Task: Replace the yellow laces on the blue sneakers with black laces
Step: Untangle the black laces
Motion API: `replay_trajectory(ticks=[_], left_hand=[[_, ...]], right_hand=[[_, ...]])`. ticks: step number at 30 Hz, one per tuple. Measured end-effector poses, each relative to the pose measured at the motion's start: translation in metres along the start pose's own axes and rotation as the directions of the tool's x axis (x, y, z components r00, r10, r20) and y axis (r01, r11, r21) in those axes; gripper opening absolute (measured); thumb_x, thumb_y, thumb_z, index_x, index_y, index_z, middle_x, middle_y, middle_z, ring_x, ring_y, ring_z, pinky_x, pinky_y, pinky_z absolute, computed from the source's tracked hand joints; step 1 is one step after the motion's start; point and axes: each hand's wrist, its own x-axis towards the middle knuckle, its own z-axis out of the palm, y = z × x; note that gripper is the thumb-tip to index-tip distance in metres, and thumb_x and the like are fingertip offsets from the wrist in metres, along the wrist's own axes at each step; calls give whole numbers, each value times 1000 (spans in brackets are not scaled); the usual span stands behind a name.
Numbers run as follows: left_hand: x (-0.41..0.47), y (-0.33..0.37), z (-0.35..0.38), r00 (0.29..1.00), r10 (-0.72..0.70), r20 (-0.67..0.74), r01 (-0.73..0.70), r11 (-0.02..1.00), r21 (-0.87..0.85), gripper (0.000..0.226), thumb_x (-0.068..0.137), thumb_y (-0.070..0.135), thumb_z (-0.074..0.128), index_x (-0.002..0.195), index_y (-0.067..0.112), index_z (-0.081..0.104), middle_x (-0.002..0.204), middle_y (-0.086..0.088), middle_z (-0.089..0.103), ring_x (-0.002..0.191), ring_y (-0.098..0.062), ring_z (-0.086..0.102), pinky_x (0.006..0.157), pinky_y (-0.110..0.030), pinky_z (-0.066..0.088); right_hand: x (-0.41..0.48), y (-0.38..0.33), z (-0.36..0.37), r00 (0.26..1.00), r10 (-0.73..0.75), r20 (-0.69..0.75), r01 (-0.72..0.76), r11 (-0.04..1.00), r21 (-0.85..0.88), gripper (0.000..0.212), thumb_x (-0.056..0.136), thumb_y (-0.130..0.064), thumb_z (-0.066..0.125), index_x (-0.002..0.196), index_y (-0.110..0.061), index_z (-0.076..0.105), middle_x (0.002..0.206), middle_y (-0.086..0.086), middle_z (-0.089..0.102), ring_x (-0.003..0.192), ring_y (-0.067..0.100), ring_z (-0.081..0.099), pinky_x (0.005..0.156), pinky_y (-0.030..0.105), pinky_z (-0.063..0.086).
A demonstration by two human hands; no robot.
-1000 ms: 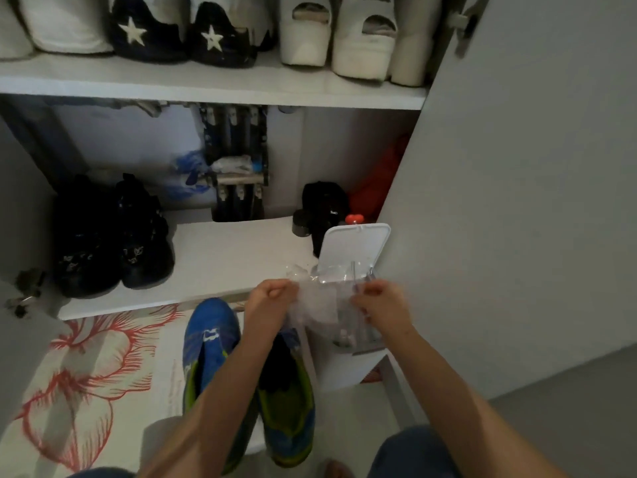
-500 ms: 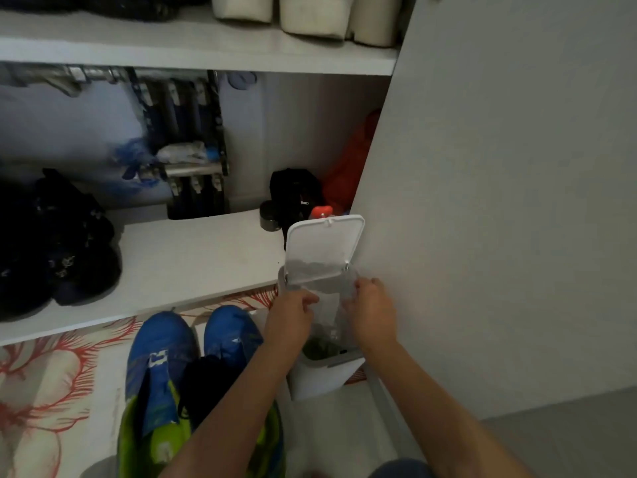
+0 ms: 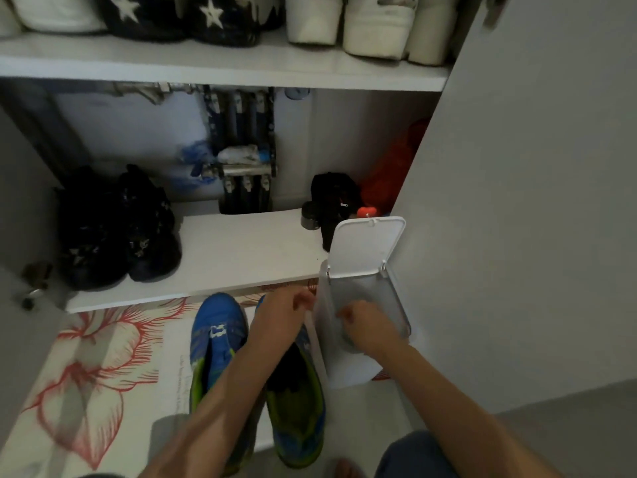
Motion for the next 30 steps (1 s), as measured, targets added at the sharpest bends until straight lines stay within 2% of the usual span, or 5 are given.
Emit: replay_trajectory(ticks=[5,18,21,24,30], left_hand=[[-42,-37,-35,995,-75,65,42,913,406,33,94,14,48,122,25,62,122,6,62,114,-11,55,90,-12,32],[-53,-58,-51,970,-218,112,168,923,346,26,95,24,49,119,25,59,115,0,64,104,-15,59,91,-21,44],[-50,-57,-59,952,-307,8,307,949,-69,14,98,19,45,100,16,58,104,-15,63,92,-26,63,85,-36,55],[-58,-47,-74,890,-456,3,353,686,-636,12,101,12,36,95,11,47,87,-12,57,75,-24,60,52,-27,58],[-58,-41,-79,886,-454,-94,222,594,-773,21,102,11,34,87,14,47,73,-7,55,64,-15,55,43,-16,48]], right_hand=[[-9,-42,22,967,-223,121,228,973,-32,22,96,-19,47,100,-9,65,94,9,64,90,24,62,77,31,49],[-20,-80,41,964,-234,124,230,972,41,25,88,-12,56,113,-15,60,109,3,64,101,18,59,93,30,48],[-16,-79,40,987,-163,-3,159,958,239,19,87,-6,53,97,-18,64,98,0,62,91,16,60,88,30,51],[-16,-79,36,999,25,-35,0,814,581,12,89,-2,51,95,-11,57,87,9,59,72,19,57,65,33,55],[-21,-89,30,994,83,74,-105,483,870,12,94,-3,44,88,-5,55,64,9,52,55,17,50,57,33,53]])
